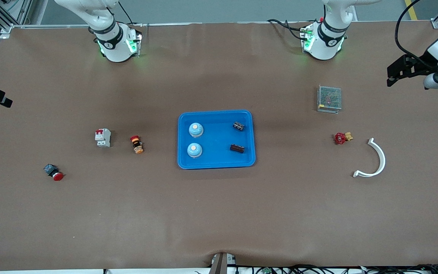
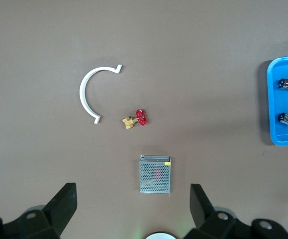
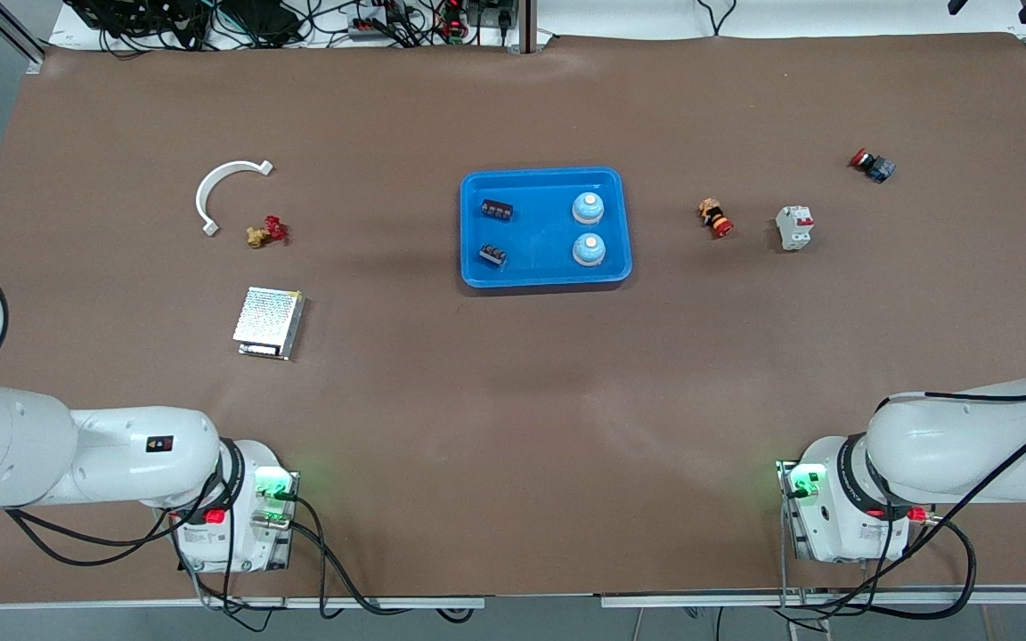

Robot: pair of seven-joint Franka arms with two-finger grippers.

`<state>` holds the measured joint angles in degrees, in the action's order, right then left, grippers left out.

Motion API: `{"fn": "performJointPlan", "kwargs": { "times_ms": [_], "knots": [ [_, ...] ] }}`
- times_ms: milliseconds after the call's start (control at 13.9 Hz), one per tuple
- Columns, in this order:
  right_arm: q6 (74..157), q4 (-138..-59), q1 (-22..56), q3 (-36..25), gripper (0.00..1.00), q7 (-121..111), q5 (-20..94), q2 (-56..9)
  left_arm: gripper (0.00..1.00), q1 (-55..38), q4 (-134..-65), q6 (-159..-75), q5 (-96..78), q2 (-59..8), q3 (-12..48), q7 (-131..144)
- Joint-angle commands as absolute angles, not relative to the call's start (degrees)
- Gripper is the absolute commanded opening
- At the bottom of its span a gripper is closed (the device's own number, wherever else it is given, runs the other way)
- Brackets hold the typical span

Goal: Place electrolytic capacitor and blue bell in tray

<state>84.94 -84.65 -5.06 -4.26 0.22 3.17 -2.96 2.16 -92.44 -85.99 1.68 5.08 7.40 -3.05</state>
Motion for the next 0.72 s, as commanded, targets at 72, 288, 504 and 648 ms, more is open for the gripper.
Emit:
{"fn": "performJointPlan", "kwargs": {
  "times_ms": [72,288,504,648],
  "knots": [
    [86.8,-84.3,-4.8,-3.9,1.00,-1.8,3.0,-3.0,1.00,1.1,-93.9,-87.5,0.2,6.3,6.2,-2.5],
    [87.4,-84.3,-4.4,-3.6,1.00,-3.1,1.9,-3.1,1.00,2.1,-93.1,-87.5,-0.6,5.8,6.2,-2.6],
    [87.5,-84.4,-4.3,-3.6,1.00,-3.3,1.8,-3.3,1.00,2.1,-89.2,-87.2,0.3,3.3,6.2,-2.5],
    [87.5,-84.5,-4.0,-3.6,1.00,-3.3,1.8,-3.4,1.00,2.3,-89.1,-87.0,0.4,2.6,6.2,-2.5]
  ]
}}
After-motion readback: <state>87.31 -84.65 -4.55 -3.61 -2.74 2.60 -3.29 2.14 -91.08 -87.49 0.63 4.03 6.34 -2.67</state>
